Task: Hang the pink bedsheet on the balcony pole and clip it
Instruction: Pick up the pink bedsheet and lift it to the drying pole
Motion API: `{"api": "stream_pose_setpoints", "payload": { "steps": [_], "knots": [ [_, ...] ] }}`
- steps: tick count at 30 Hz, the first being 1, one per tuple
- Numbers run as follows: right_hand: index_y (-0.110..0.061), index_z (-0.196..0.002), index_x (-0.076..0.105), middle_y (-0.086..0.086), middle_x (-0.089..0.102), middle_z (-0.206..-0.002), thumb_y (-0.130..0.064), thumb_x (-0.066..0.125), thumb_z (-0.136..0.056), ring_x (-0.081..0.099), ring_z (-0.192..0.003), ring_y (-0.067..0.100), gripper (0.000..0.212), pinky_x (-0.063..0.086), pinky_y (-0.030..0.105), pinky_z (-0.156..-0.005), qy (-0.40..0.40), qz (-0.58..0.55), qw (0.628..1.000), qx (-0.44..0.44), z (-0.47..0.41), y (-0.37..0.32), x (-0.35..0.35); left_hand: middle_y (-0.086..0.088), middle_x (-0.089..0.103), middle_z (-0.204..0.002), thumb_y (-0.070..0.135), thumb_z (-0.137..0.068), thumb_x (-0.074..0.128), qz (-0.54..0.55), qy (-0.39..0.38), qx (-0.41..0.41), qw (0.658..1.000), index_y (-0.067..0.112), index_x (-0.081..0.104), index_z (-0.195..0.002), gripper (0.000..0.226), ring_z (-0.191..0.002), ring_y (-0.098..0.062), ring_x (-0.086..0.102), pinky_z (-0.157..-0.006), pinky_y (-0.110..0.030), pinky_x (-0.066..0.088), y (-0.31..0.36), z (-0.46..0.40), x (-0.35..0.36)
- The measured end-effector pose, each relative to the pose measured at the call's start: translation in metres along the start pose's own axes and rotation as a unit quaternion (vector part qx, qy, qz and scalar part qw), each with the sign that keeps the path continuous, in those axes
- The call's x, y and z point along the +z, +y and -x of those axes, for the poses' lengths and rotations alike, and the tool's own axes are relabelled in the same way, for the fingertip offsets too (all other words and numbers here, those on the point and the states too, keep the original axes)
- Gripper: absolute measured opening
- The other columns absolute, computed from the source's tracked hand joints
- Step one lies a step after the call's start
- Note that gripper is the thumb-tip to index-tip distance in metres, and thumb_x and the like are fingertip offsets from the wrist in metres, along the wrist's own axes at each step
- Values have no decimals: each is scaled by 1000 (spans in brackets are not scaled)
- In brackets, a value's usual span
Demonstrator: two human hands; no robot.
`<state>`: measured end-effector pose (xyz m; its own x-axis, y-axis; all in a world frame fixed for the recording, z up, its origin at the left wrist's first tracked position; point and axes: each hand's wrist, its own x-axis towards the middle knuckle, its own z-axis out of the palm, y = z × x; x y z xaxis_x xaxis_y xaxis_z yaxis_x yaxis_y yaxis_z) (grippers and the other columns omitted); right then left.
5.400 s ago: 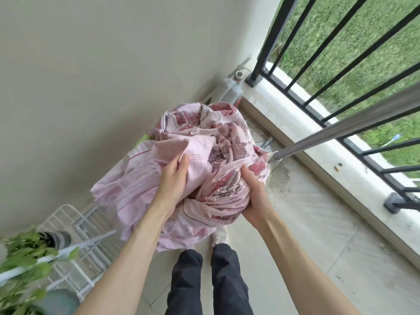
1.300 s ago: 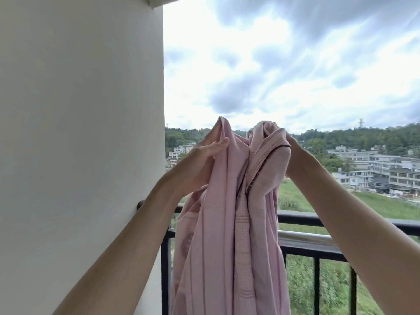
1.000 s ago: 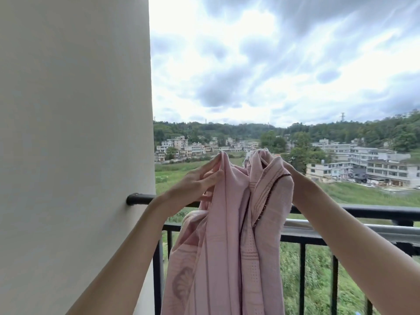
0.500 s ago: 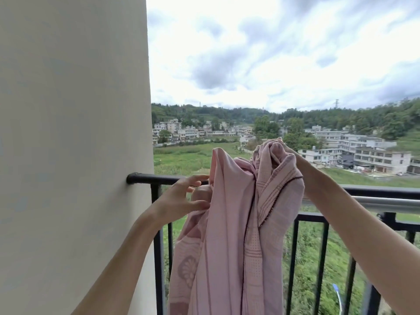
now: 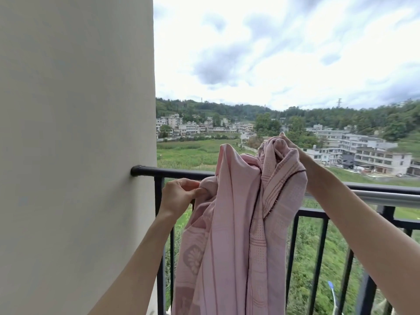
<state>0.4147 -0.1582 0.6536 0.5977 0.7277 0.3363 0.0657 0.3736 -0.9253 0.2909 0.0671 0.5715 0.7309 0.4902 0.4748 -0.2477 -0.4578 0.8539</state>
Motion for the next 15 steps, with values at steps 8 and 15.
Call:
{"api": "stream_pose_setpoints", "payload": {
  "steps": [8, 15],
  "knots": [
    [-9, -60, 72, 7, 69, -65, -63, 20, -92, 68, -58, 18, 81, 55, 25, -53, 26, -93, 994, 51, 29, 1, 29, -2, 67, -81, 56, -83, 49, 85, -3, -22, 996, 8, 66, -95, 53, -75, -16, 62, -67, -19, 48, 19, 29, 3],
    [-7, -57, 50, 8, 58, -59, -37, 20, -101, 59, -53, 18, 61, 52, 25, -54, -8, -135, 991, 2, -1, 1, 74, 9, 51, -125, 82, -48, 57, -48, -135, 28, 989, 28, 17, -143, 116, -114, -6, 51, -95, -28, 47, 68, 48, 32]
  ]
}}
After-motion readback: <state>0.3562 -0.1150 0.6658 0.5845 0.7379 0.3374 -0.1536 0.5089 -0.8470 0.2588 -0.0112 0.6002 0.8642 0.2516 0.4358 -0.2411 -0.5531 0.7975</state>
